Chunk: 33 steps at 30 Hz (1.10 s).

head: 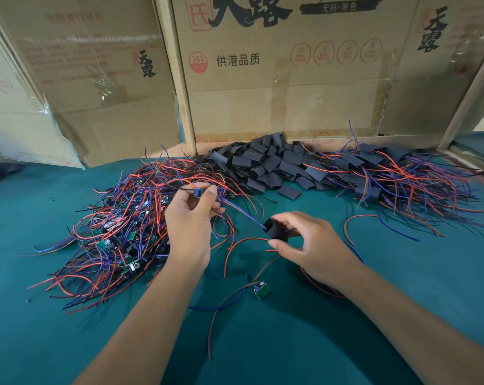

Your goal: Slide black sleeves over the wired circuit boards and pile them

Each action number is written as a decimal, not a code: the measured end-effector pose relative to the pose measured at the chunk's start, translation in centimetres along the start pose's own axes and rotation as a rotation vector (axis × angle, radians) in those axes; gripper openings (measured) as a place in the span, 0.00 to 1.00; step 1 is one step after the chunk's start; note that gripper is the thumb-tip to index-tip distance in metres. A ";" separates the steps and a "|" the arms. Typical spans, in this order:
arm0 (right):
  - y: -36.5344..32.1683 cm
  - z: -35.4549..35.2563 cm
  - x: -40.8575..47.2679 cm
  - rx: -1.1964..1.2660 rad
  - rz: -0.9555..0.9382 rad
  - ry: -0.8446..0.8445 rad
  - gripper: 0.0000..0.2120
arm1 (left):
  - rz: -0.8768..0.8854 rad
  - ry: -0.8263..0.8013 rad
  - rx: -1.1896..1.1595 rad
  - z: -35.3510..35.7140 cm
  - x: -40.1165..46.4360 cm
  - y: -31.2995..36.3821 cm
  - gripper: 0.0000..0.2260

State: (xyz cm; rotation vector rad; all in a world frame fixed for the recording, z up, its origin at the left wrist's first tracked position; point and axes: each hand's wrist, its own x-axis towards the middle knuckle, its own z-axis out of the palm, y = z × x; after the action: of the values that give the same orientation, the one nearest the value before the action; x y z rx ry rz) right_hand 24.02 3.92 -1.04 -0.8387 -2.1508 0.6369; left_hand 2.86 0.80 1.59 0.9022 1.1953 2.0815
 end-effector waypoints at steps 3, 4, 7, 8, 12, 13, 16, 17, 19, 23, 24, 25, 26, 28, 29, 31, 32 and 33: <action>-0.2 -0.1 0.0 -0.058 -0.003 0.017 0.13 | 0.027 -0.067 0.059 0.6 -0.9 -0.6 0.05; -0.3 -0.1 0.0 -0.073 -0.004 0.019 0.14 | 0.022 -0.088 0.068 0.9 -1.2 -0.9 0.05; -0.6 -0.2 0.0 -0.128 -0.013 0.037 0.15 | -0.029 -0.151 0.071 1.6 -2.4 -1.5 0.03; -0.7 -0.2 0.1 -0.149 -0.023 0.051 0.15 | -0.050 -0.175 0.069 1.9 -2.7 -1.6 0.03; -0.8 -0.6 0.3 -0.217 -0.039 0.114 0.16 | -0.200 -0.286 -0.016 2.6 -3.7 -1.8 0.05; -0.9 -0.7 0.3 -0.227 -0.041 0.128 0.16 | -0.248 -0.303 -0.060 2.6 -3.8 -1.8 0.08; -0.9 -1.2 0.4 -0.252 -0.068 0.138 0.15 | -0.299 -0.332 -0.083 2.7 -3.8 -1.6 0.11; -0.9 -1.3 0.5 -0.267 -0.080 0.132 0.15 | -0.298 -0.342 -0.076 2.6 -3.8 -1.6 0.11; -1.0 -1.5 0.5 -0.295 -0.097 0.121 0.16 | -0.298 -0.363 -0.083 2.5 -3.8 -1.4 0.09; -1.5 -1.6 0.4 -0.291 -0.117 0.120 0.17 | -0.290 -0.422 -0.122 2.3 -3.7 -1.3 0.07; -1.6 -1.7 0.4 -0.285 -0.128 0.123 0.17 | -0.286 -0.433 -0.123 2.2 -3.7 -1.3 0.08; -1.7 -1.8 0.3 -0.280 -0.137 0.125 0.17 | -0.282 -0.441 -0.120 2.2 -3.6 -1.3 0.08; -1.8 -1.8 0.3 -0.275 -0.144 0.124 0.17 | -0.279 -0.446 -0.118 2.1 -3.6 -1.4 0.08; -1.9 -1.8 0.3 -0.271 -0.152 0.119 0.18 | -0.279 -0.451 -0.121 2.1 -3.7 -1.5 0.07; -1.9 -1.8 0.3 -0.269 -0.149 0.111 0.19 | -0.283 -0.449 -0.128 2.2 -3.7 -1.5 0.06; -1.9 -1.8 0.3 -0.267 -0.140 0.091 0.19 | -0.297 -0.440 -0.150 2.3 -3.8 -1.6 0.05; -2.0 -1.8 0.3 -0.269 -0.139 0.086 0.20 | -0.308 -0.437 -0.159 2.3 -3.8 -1.7 0.06; -2.0 -1.8 0.3 -0.273 -0.139 0.085 0.20 | -0.323 -0.437 -0.162 2.3 -3.8 -1.7 0.07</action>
State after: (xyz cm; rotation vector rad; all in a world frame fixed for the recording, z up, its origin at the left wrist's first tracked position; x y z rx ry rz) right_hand 24.54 3.15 1.47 -0.8322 -2.2247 0.2356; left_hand 7.25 -0.10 -0.08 0.9527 0.8611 1.5938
